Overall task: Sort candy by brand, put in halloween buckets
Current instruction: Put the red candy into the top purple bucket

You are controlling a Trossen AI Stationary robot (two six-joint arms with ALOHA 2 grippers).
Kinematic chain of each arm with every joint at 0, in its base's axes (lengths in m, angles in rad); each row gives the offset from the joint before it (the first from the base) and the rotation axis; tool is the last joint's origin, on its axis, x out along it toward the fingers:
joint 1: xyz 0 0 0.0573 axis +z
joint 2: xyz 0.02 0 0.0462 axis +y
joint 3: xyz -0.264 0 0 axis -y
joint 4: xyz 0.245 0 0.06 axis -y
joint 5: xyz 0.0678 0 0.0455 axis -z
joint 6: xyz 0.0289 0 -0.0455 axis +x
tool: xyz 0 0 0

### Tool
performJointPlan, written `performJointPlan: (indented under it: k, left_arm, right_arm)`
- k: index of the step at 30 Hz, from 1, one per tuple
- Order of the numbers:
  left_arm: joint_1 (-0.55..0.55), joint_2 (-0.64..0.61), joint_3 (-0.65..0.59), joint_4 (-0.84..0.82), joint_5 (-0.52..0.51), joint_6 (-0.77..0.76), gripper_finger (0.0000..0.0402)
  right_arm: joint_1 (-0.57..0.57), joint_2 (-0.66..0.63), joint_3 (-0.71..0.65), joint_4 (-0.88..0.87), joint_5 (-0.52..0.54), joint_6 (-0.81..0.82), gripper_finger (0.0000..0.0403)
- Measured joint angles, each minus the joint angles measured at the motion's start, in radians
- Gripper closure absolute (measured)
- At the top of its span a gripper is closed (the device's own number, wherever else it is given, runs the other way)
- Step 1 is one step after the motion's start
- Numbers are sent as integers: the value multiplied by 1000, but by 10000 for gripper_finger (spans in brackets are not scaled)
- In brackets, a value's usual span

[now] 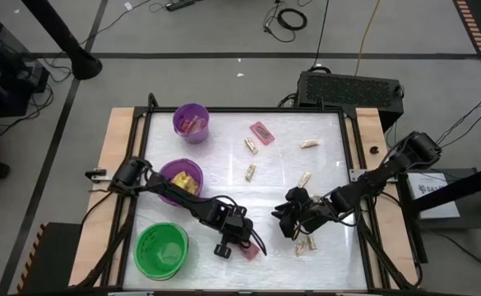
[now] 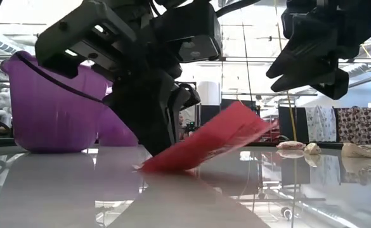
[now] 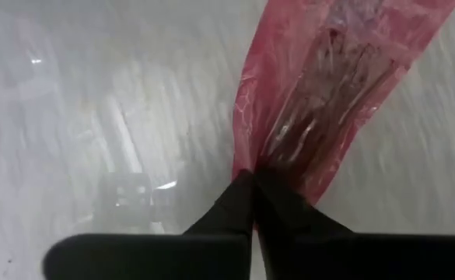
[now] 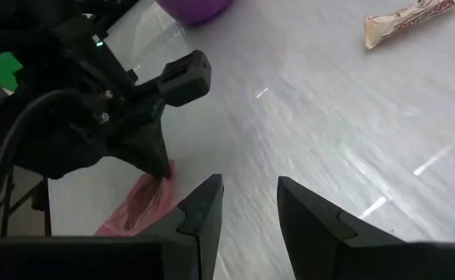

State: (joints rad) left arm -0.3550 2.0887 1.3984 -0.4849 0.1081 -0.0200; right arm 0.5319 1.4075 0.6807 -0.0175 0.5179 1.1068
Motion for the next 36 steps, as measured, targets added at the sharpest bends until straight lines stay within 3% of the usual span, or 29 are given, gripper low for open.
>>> performJointPlan:
  k: [4, 7, 13, 17, 22, 28, 36]
  left_arm:
    - [12, -8, 58, -125, -6, 3, 396]
    - [19, -53, 105, -203, -64, 46, 398]
    - [50, -194, 166, -309, -316, 176, 400]
    - [137, -322, 167, -330, -438, 228, 400]
    - [309, -452, 165, -379, -492, 285, 401]
    - [556, -570, 165, -407, -502, 308, 401]
    - [841, -622, 165, -409, -293, 449, 401]
  right_arm:
    - [1, 0, 0, 0, 0, 7, 287]
    - [1, 0, 0, 7, 0, 8, 287]
    - [0, 0, 0, 7, 5, 10, 287]
    - [-3, 0, 0, 8, 9, 44, 287]
    - [-4, -1, 0, 16, 53, 119, 287]
    - [-56, -1, 0, 17, 178, 187, 287]
    - [-261, -1, 0, 110, 190, 190, 287]
